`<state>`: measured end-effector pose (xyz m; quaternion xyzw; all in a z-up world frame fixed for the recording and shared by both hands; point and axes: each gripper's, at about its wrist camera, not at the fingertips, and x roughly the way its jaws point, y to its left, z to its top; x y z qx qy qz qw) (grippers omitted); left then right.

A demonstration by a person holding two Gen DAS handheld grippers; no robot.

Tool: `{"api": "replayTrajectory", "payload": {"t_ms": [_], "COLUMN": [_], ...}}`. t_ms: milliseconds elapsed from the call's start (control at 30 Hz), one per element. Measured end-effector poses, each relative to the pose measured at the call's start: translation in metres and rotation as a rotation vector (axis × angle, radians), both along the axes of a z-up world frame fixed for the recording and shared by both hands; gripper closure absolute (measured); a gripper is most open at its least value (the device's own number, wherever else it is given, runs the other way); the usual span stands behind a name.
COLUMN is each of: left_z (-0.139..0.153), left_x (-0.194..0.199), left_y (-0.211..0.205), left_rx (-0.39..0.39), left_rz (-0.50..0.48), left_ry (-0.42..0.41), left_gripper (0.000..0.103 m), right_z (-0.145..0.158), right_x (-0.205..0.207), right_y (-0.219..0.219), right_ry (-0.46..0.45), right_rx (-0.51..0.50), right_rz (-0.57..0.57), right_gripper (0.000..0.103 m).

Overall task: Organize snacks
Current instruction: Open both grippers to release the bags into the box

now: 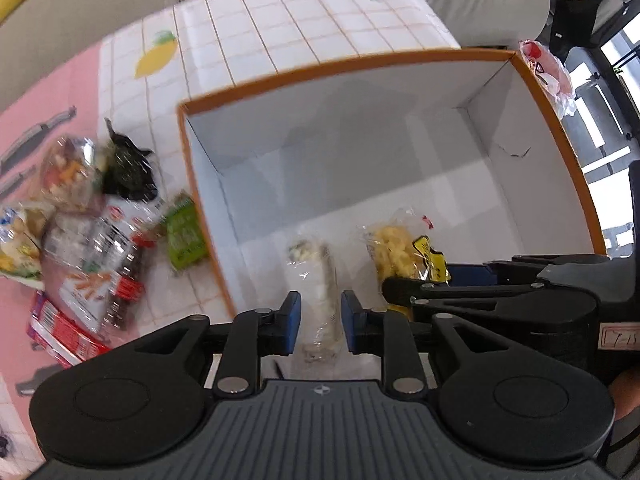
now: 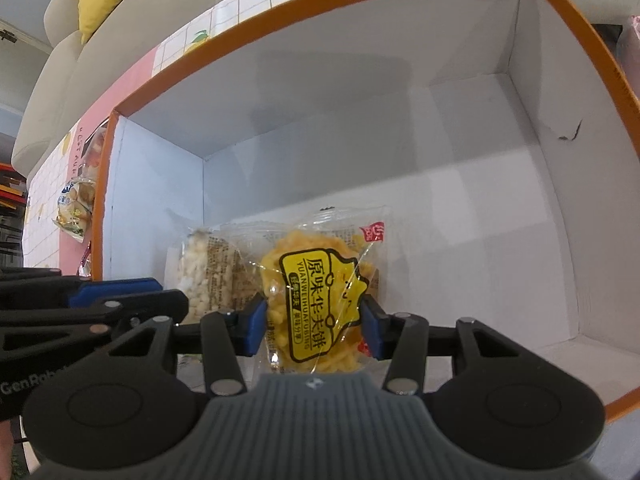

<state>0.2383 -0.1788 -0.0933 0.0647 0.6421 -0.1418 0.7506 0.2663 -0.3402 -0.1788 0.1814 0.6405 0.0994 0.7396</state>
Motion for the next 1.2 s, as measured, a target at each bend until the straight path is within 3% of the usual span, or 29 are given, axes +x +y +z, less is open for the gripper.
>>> {"api": "replayTrajectory", "payload": {"t_ms": [267,567,833,933,1000,1200], "left_z": [0.037,0.043,0.040,0.044,0.048,0.056], "left_x": [-0.011,-0.026,-0.047,-0.054,-0.059,-0.080], "left_y": [0.027,0.059,0.084,0.094,0.101,0.129], "left_rx": [-0.041,-0.019,-0.022,-0.041,-0.054,-0.059], "left_rz": [0.015,0.048,0.047,0.024,0.004,-0.068], "left_ry": [-0.147,-0.218,-0.247,-0.274,-0.305,-0.431], "left_gripper": [0.068,0.065,0.064,0.064,0.057,0.054], "right_z": [0.006,0.004,0.004,0.014,0.023,0.067], "right_x": [-0.001,0.000,-0.006,-0.012,-0.018,-0.044], "right_y": [0.020,0.050,0.066,0.071,0.076,0.076], "right_ry": [-0.018,-0.017,-0.021,-0.068,-0.116,-0.334], "right_rx": [0.024,-0.087,-0.200,-0.268,-0.320,-0.413], "right_rz": [0.012,0.058,0.080,0.084,0.080,0.011], "right_gripper": [0.055,0.050,0.019,0.014,0.008,0.008]}}
